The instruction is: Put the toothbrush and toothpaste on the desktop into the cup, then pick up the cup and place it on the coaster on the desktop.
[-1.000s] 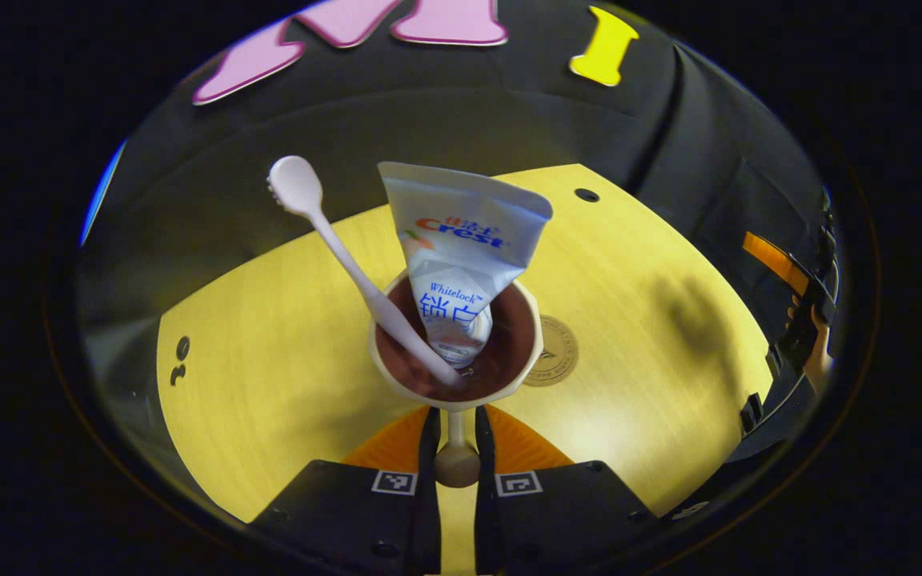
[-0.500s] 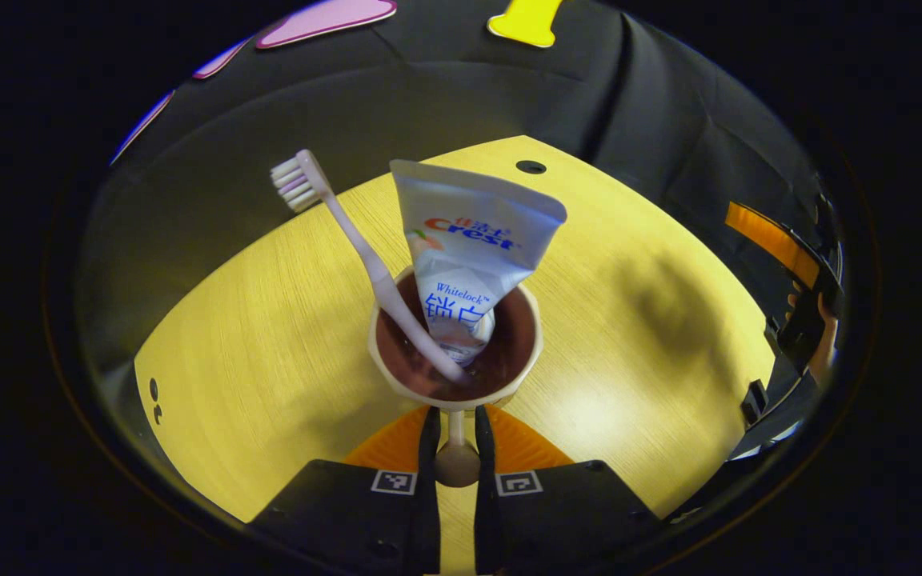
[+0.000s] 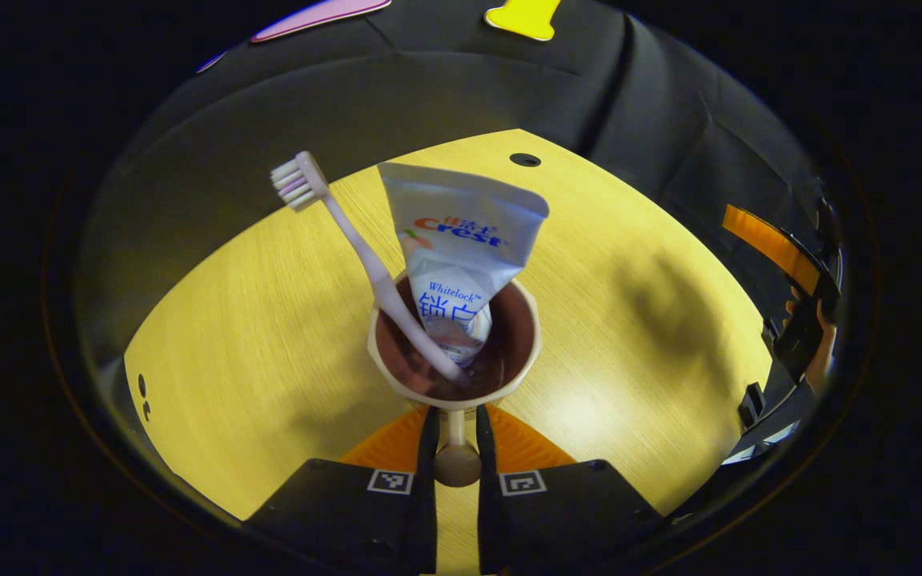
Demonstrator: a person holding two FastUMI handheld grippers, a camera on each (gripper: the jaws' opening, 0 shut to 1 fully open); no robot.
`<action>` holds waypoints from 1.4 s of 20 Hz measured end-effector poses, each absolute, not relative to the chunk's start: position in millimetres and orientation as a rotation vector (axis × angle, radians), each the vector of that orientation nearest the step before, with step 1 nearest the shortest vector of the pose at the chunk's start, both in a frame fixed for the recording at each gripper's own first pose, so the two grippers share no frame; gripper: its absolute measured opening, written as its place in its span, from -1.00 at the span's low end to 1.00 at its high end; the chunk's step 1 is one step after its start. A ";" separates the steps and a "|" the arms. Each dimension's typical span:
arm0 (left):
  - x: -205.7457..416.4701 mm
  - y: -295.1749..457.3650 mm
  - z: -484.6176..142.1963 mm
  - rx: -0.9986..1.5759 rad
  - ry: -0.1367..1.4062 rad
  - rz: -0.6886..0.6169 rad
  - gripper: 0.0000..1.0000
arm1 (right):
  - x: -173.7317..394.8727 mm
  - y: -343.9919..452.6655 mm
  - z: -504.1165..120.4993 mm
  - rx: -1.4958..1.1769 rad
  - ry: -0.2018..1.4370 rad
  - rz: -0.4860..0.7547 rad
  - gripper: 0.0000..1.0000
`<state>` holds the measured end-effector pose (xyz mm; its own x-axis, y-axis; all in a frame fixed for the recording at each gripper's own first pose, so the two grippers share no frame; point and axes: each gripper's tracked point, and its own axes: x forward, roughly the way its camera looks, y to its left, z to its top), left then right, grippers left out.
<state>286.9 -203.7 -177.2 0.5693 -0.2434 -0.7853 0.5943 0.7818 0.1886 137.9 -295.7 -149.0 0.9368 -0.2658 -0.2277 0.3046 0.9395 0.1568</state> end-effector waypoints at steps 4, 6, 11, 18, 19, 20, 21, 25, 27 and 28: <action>289.9 -201.8 -169.8 0.508 0.775 -0.499 -0.38 | 138.2 -289.1 -149.9 0.187 0.215 -0.284 0.96; 291.9 -198.7 -162.5 0.501 0.755 -0.469 0.03 | 138.3 -284.3 -148.1 0.184 0.215 -0.279 0.96; 286.7 -174.3 -131.5 0.432 0.618 -0.398 1.00 | 132.9 -268.0 -136.2 0.185 0.212 -0.268 0.96; 225.3 -106.6 -73.8 0.255 0.355 -0.230 0.98 | 114.6 -231.2 -104.7 0.165 0.213 -0.263 0.96; 212.9 -97.2 -65.2 0.217 0.322 -0.205 0.98 | 110.6 -222.9 -96.5 0.181 0.206 -0.264 0.96; 199.8 -85.8 -57.8 0.182 0.295 -0.179 0.97 | 105.4 -216.0 -88.8 0.191 0.199 -0.265 0.96; 187.4 -74.2 -51.3 0.149 0.270 -0.151 0.98 | 100.5 -209.1 -82.9 0.194 0.192 -0.265 0.96; 132.0 -25.1 -22.0 0.076 0.146 -0.048 0.99 | 79.4 -173.0 -58.6 0.173 0.173 -0.234 0.96; 103.3 -2.4 -10.4 0.052 0.073 0.004 0.99 | 69.5 -144.8 -46.3 0.173 0.149 -0.199 0.96; 87.9 2.4 -9.2 0.043 0.049 0.012 0.99 | 64.9 -129.0 -42.0 0.165 0.139 -0.181 0.96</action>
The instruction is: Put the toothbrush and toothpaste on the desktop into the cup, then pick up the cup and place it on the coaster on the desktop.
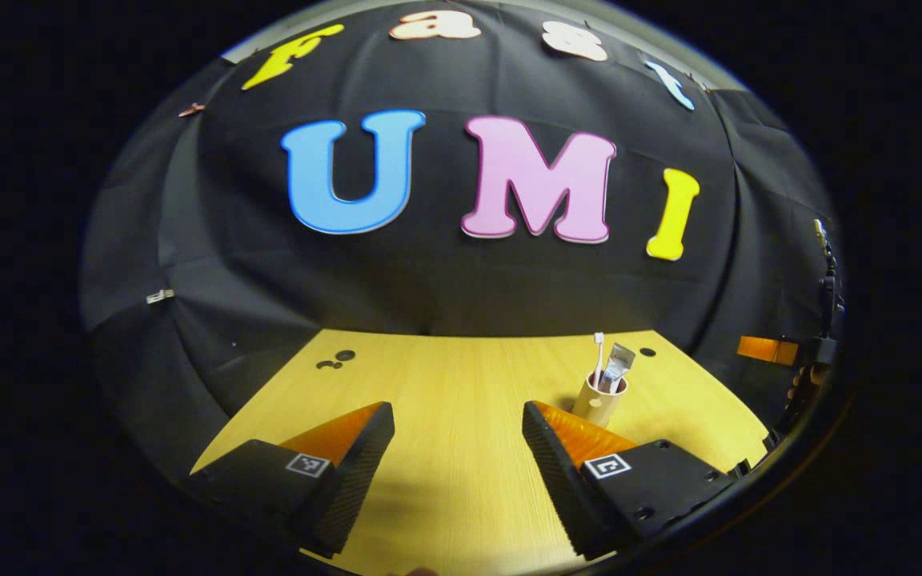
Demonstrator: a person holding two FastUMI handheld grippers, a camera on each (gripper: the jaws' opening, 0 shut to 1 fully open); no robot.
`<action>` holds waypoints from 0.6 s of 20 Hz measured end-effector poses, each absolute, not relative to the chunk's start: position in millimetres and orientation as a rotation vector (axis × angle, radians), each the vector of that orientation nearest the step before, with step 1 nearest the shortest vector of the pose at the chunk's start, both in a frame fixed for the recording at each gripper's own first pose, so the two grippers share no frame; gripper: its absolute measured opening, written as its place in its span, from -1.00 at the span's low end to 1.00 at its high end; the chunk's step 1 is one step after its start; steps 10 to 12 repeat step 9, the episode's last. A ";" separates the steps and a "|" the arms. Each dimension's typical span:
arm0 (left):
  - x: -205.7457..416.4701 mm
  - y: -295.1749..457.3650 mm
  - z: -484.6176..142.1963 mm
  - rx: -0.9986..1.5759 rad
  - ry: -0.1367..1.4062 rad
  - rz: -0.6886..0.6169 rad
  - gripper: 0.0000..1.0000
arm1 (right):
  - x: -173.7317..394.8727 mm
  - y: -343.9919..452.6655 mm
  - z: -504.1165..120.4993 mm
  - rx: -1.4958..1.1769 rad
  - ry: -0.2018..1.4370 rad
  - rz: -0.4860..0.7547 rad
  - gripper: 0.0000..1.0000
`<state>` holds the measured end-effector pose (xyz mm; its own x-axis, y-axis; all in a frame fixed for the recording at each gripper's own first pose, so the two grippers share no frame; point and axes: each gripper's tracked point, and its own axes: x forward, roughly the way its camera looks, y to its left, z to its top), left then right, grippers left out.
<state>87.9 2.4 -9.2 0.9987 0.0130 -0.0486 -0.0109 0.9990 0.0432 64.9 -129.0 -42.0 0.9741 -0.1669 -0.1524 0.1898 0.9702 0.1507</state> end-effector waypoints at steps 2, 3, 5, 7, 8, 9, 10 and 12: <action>65.1 10.9 -5.8 0.031 0.011 0.019 0.95 | 54.4 -98.5 -32.9 0.136 0.120 -0.140 0.96; 54.9 14.1 -4.2 0.024 -0.001 0.011 0.95 | 47.0 -83.8 -27.0 0.118 0.106 -0.122 0.96; 36.2 19.4 -4.8 0.024 -0.011 -0.017 0.95 | 30.5 -56.1 -13.3 0.102 0.067 -0.096 0.96; 28.8 26.9 -1.6 0.042 -0.033 -0.030 0.94 | 10.5 -32.2 -4.3 0.114 0.038 -0.079 0.96; 23.7 27.2 1.7 0.050 -0.048 -0.042 0.95 | 0.5 -22.7 -0.2 0.120 0.026 -0.077 0.96; 18.8 25.7 5.4 0.058 -0.063 -0.060 0.96 | -8.4 -15.1 1.0 0.126 0.020 -0.076 0.96; 18.8 25.7 5.4 0.058 -0.063 -0.060 0.96 | -8.4 -15.1 1.0 0.126 0.020 -0.076 0.96; 18.8 25.7 5.4 0.058 -0.063 -0.060 0.96 | -8.4 -15.1 1.0 0.126 0.020 -0.076 0.96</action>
